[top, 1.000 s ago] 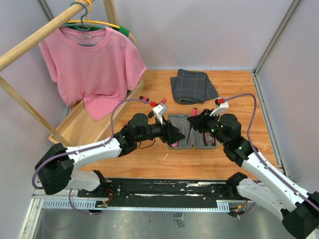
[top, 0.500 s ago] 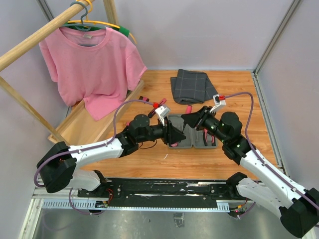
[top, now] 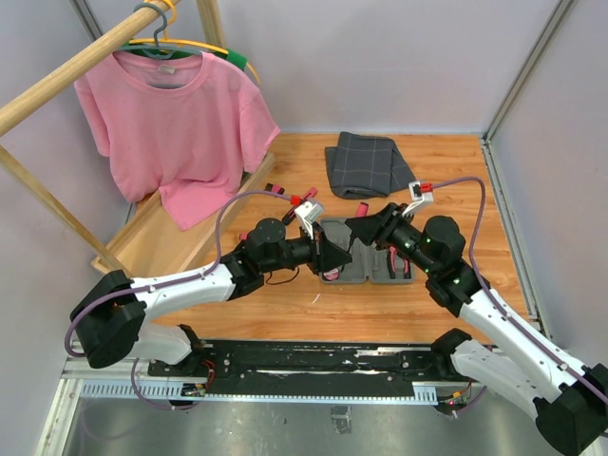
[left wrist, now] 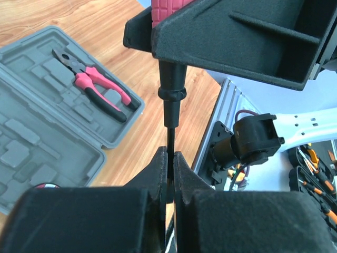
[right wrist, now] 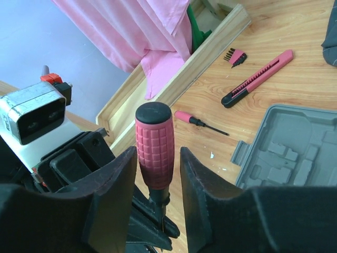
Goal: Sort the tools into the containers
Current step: Place the screwdriver in the storage box.
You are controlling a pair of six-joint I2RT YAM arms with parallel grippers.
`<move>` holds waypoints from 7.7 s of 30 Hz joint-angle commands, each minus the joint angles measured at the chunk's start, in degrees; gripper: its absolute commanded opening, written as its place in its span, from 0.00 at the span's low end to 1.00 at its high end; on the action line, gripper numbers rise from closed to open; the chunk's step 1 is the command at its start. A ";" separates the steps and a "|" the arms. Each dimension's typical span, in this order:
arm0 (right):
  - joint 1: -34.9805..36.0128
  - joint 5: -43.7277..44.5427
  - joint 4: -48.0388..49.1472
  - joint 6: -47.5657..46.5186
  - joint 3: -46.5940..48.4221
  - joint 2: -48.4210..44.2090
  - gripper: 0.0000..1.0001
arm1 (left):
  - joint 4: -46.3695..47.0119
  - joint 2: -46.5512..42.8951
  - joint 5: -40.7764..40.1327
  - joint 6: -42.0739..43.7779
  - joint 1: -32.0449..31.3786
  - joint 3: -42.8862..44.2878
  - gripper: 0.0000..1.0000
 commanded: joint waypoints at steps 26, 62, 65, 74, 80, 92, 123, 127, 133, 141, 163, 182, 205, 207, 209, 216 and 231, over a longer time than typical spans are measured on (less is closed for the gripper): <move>-1.28 8.93 5.97 1.78 -5.91 -6.95 0.33 | 2.78 -0.40 1.96 0.61 -0.62 -0.06 0.00; -1.27 17.51 -16.94 -23.38 1.86 -9.70 0.01 | -6.24 -8.08 -7.67 4.10 9.85 -1.21 0.53; -1.27 19.84 -17.54 -27.05 1.04 -9.51 0.01 | -6.47 -8.13 -9.32 4.39 11.31 -1.31 0.53; -1.35 24.47 -25.88 -32.72 4.29 -7.00 0.01 | -6.82 -6.44 -13.65 6.96 12.94 -0.42 0.53; -1.99 21.97 -35.33 -34.16 10.58 -0.67 0.01 | -5.71 -4.00 -14.44 7.76 14.33 0.62 0.53; -8.71 9.37 -45.70 -29.71 17.70 13.88 0.01 | -2.49 1.48 -13.44 6.67 18.05 2.42 0.51; -17.32 4.55 -40.92 -22.29 23.68 32.79 0.01 | -11.99 19.22 -10.19 7.82 18.78 11.11 0.45; -17.32 4.51 -39.54 -21.69 22.88 33.20 0.01 | -11.96 22.61 -5.59 6.62 18.78 12.76 0.44; -17.29 3.78 -38.13 -20.88 22.36 34.09 0.01 | -14.41 26.48 -3.07 6.04 18.81 15.50 0.42; -17.30 3.00 -37.87 -20.13 22.55 34.65 0.01 | -15.84 30.57 -2.11 5.78 18.79 17.75 0.38; -17.18 2.32 -31.72 -19.55 24.78 42.35 0.03 | -16.91 33.81 -1.39 5.42 18.81 19.55 0.21; -16.53 2.89 -27.35 -21.33 25.28 47.80 0.13 | -16.69 34.03 -0.81 5.55 18.81 19.49 0.20; -16.21 4.34 -27.66 -22.15 25.02 46.22 0.39 | -17.70 33.07 -2.62 6.30 18.74 19.56 0.19; -16.02 4.34 -28.13 -22.60 24.87 45.33 0.37 | -17.70 33.02 -2.57 6.39 18.81 19.55 0.19; -15.74 4.37 -28.88 -23.03 24.85 44.78 0.34 | -17.77 32.96 -2.61 6.39 18.81 19.51 0.19; -14.51 3.20 -29.71 -23.28 24.32 45.54 0.23 | -17.78 32.96 -2.48 6.39 18.80 19.56 0.19; -13.70 4.95 -32.20 -23.17 25.08 48.40 0.18 | -18.04 33.16 -2.54 6.56 18.80 19.81 0.18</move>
